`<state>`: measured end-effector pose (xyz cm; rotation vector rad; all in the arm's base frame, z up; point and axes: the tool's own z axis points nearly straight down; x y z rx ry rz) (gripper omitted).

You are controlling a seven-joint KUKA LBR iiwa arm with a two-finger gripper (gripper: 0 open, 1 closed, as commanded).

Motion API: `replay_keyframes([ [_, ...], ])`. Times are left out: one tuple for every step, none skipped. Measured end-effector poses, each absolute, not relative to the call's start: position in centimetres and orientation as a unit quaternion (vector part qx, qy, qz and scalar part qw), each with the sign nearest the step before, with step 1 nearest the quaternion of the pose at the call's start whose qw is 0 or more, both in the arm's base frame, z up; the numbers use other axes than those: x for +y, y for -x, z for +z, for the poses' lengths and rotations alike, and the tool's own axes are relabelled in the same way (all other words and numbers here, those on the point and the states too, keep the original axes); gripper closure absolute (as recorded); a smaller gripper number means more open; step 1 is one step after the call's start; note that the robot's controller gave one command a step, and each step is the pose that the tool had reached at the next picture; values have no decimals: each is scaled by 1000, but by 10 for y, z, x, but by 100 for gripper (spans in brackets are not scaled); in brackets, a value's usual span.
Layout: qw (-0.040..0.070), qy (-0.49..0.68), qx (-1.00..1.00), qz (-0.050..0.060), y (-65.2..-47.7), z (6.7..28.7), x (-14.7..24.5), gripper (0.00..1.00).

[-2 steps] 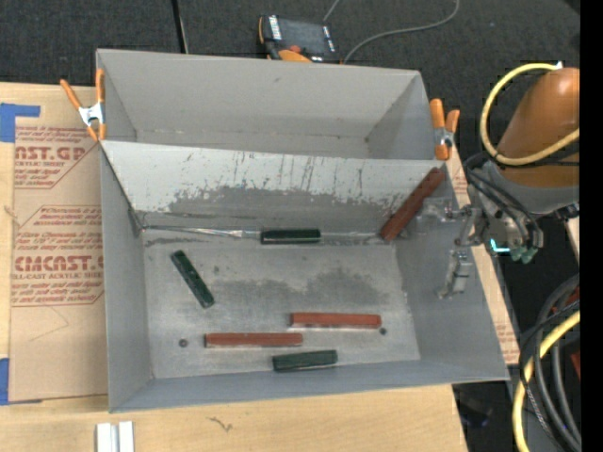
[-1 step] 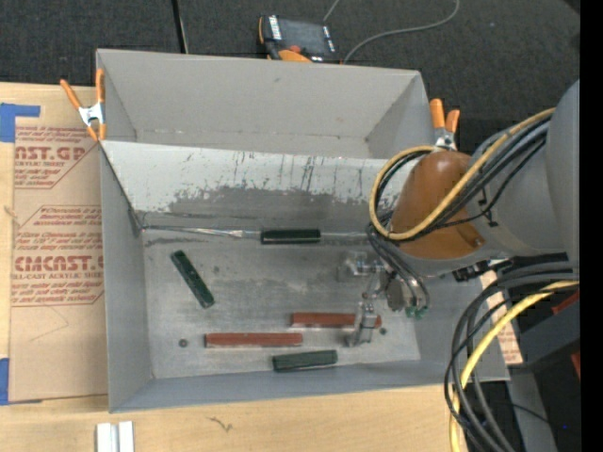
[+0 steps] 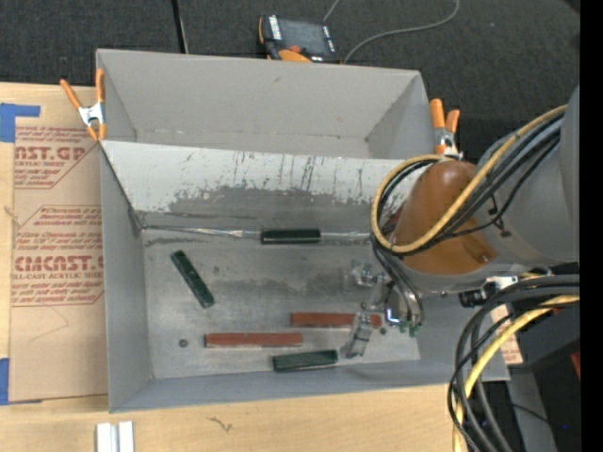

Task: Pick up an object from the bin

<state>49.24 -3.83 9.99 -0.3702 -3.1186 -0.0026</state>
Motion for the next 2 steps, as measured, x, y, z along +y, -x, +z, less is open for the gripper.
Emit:
replay_keyframes([
  [-1, 154, -988, -1, -528, 101, -22, 0],
  [2, 182, -983, 1, -510, 68, -45, 0],
])
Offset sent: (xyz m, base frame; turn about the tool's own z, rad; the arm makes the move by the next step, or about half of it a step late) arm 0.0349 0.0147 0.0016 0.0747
